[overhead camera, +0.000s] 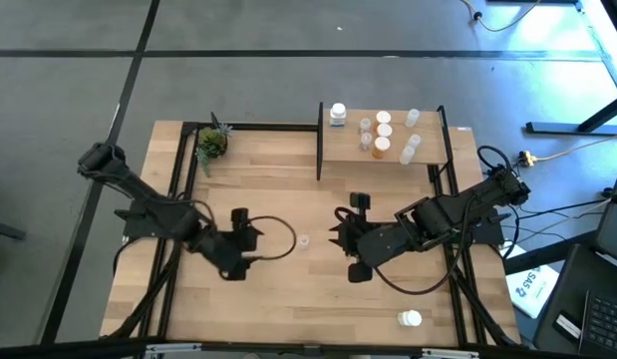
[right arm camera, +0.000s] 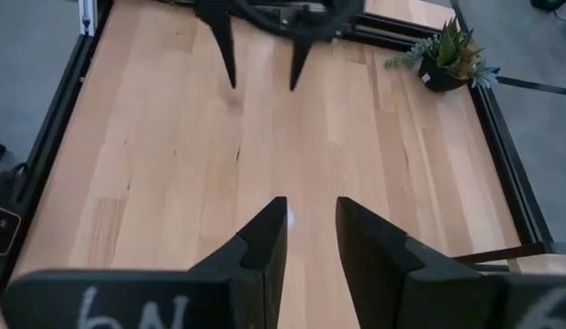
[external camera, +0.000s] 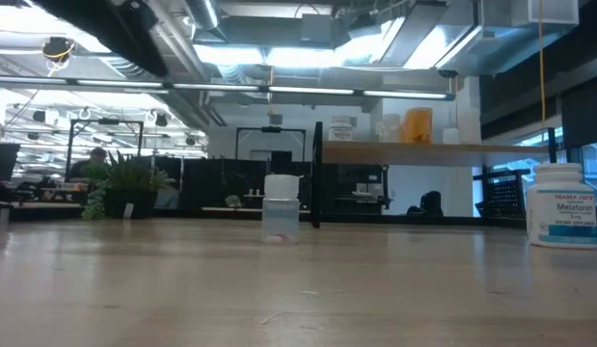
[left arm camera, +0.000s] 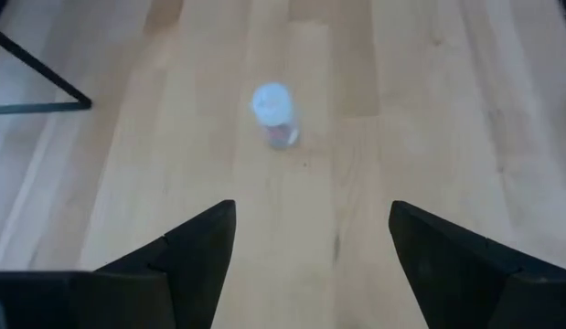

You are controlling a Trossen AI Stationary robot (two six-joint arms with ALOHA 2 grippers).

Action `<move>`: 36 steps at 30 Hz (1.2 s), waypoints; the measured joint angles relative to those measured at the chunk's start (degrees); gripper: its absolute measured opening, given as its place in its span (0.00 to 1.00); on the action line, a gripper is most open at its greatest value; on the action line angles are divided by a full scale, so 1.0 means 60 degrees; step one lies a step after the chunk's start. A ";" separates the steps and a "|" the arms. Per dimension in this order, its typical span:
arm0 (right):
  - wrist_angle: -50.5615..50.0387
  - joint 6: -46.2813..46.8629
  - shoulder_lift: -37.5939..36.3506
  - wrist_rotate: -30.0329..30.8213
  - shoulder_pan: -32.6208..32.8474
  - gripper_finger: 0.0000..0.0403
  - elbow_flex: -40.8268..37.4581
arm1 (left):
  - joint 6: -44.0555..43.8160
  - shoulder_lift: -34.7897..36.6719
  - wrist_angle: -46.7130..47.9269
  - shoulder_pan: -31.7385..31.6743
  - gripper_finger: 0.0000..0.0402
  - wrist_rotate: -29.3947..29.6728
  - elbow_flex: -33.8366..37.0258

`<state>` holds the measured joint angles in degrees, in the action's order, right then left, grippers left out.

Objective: Pick and place medicine bottles onto shelf by color
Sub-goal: Put the green transparent pill bottle on the shelf aligned with the other green transparent pill bottle

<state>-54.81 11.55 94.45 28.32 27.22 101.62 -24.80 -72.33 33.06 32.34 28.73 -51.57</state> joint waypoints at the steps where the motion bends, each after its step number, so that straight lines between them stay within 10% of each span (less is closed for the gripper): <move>1: 0.0058 0.0000 0.0000 0.0002 0.0000 0.25 0.0000 | -0.0264 0.0038 0.0063 0.0204 0.71 0.0180 -0.0004; 17: 0.0468 0.0323 0.0000 -0.2484 -0.0435 0.26 0.0000 | -0.2848 0.0069 0.0947 0.2563 0.71 0.1995 0.0000; 36: 0.0281 -0.1829 0.1256 -0.2973 -0.0901 0.57 0.0007 | -0.3115 0.1162 0.1210 0.3852 0.71 0.3219 0.0000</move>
<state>-53.13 0.58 101.99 10.48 21.82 101.67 -43.49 -65.36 40.32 55.46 48.04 -51.57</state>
